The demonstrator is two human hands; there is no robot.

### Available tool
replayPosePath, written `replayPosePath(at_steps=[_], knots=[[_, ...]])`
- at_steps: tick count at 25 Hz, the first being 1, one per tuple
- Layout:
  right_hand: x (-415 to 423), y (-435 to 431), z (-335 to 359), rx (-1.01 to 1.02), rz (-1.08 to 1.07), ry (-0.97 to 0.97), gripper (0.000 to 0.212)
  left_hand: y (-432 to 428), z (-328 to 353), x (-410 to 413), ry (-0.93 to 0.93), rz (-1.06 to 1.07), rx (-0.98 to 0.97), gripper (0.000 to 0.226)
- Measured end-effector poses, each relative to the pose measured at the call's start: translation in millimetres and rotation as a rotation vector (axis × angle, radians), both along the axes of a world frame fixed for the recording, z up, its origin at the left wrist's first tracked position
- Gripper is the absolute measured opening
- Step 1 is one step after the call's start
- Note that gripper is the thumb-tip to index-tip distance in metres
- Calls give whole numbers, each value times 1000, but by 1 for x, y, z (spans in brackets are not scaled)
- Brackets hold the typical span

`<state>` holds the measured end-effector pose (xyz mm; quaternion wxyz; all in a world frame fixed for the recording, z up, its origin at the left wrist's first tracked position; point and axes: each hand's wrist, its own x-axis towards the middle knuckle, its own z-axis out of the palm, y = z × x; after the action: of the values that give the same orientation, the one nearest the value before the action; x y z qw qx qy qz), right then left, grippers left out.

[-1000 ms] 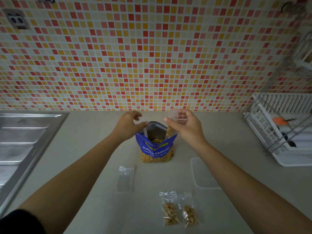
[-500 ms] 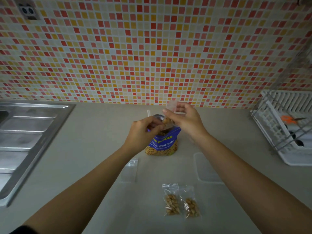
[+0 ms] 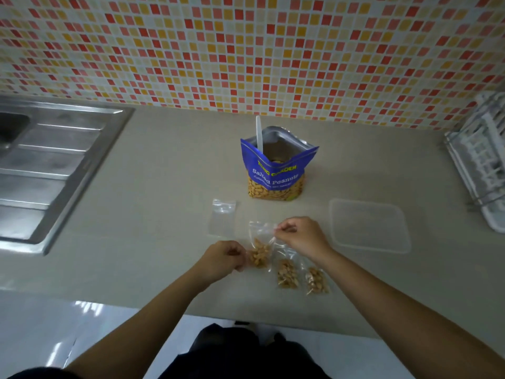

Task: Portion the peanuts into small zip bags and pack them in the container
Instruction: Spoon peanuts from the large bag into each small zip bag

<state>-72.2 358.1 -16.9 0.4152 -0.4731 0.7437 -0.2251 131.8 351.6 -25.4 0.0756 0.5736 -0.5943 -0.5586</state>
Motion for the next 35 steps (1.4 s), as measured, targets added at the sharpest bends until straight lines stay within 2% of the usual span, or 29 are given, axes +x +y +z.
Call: replayPosePath(at_steps=[2,6,11,14,16,20,22,24,27,29,32,35], knots=[[5,1,-12,50,77,170,12,6,-13,-2,-112,25,-6,16],[14,0,-21,128,152,368,14,12,-21,-8,-252,2,-78,14],[17,-5,-22,166,192,457,12,14,-29,-13,-356,-72,-176,17],[16,-6,-19,157,219,481,18,16,-29,-13,-370,-111,-200,15],[11,-7,-18,104,236,462,28,14,-23,-10,-377,-102,-211,16],[12,-16,-29,-238,422,394,36,-23,-19,9,-425,114,-370,21],[22,-24,-35,-236,505,410,45,-48,-23,20,-443,265,-423,25],[35,-30,-42,-205,556,427,54,-66,-28,26,-447,345,-404,35],[50,-37,-50,-120,625,488,60,-81,-36,27,-513,308,-342,44],[55,-39,-54,-59,644,532,62,-85,-36,24,-528,267,-307,39],[58,-39,-57,-15,656,551,65,-92,-34,20,-500,251,-240,18],[58,-40,-57,2,663,559,67,-95,-34,23,-492,266,-194,32]])
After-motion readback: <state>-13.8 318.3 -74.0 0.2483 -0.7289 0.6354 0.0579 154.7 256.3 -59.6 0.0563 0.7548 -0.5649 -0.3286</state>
